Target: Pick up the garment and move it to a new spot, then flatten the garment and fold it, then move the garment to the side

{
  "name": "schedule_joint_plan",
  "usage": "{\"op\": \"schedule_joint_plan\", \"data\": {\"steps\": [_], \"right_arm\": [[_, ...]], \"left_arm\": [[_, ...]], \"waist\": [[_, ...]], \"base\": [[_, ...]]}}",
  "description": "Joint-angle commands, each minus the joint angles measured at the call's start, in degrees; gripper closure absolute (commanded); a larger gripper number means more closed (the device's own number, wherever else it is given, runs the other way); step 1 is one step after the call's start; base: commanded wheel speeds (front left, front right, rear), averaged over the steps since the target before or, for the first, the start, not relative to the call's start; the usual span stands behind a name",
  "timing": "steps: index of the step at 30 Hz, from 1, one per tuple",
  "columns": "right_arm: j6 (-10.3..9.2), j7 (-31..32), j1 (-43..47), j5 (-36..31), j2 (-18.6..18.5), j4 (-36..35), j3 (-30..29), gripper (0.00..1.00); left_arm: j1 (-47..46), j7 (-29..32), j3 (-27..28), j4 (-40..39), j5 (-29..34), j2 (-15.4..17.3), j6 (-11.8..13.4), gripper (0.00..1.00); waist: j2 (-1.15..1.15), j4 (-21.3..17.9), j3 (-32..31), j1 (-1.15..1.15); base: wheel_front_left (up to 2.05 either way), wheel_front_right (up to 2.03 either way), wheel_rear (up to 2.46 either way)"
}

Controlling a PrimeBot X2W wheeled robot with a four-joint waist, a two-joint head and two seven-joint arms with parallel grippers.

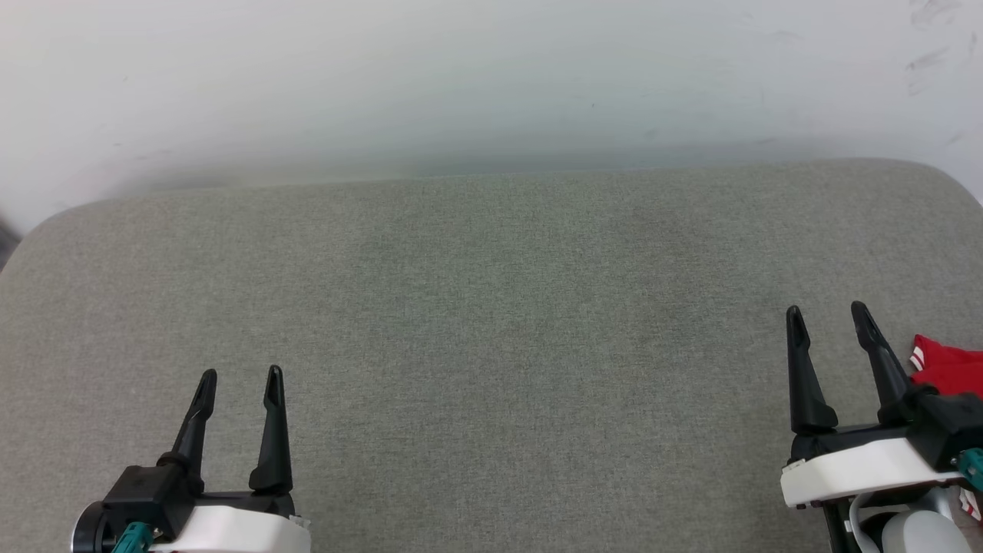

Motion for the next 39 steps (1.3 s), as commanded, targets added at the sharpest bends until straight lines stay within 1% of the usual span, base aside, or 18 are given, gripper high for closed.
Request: {"op": "schedule_joint_plan", "data": {"steps": [1,7,8,11,19,21,39], "right_arm": [[-0.04,-0.3,1.0,0.2,0.2,-0.2,0.0,0.00],[-0.04,-0.4,1.0,0.4,0.2,-0.4,0.1,0.00],[0.00,-0.2,0.6,0.1,0.0,-0.2,0.0,1.00],[0.00,-0.1,1.0,0.3,0.0,1.5,0.1,1.00],[0.00,2.3,0.5,9.8,0.0,2.6,-0.3,1.00],[0.00,3.0,0.4,13.1,0.0,2.8,-0.4,1.00],[-0.01,7.2,-0.4,30.9,0.1,4.6,-1.0,1.00]], "left_arm": [[0.5,-0.1,0.2,0.1,0.2,-0.1,-0.2,0.00],[0.2,-0.1,0.5,-0.2,-0.6,-0.1,0.2,0.00],[0.0,0.0,0.5,-0.2,-0.6,0.0,0.1,1.00],[0.3,0.1,0.5,1.5,-0.8,-0.2,0.1,1.00],[-1.0,2.5,0.6,3.1,-9.8,-0.2,0.1,1.00],[-1.4,3.4,0.7,3.6,-13.0,-0.2,0.1,1.00],[-3.5,7.8,0.9,6.3,-30.0,-0.1,-0.1,1.00]], "waist": [[0.00,0.0,0.0,0.00],[0.00,0.1,0.0,0.00],[0.00,0.1,0.0,0.00],[0.00,0.1,0.0,0.00],[0.00,0.1,-0.1,0.00],[0.00,0.1,-0.2,0.00],[0.00,0.2,-0.5,0.00]], "base": [[0.00,0.00,0.00],[0.00,0.00,0.00],[0.00,0.00,0.00],[0.00,0.00,0.00],[0.00,0.00,0.00],[0.00,0.00,0.00],[0.00,0.00,0.00]]}}
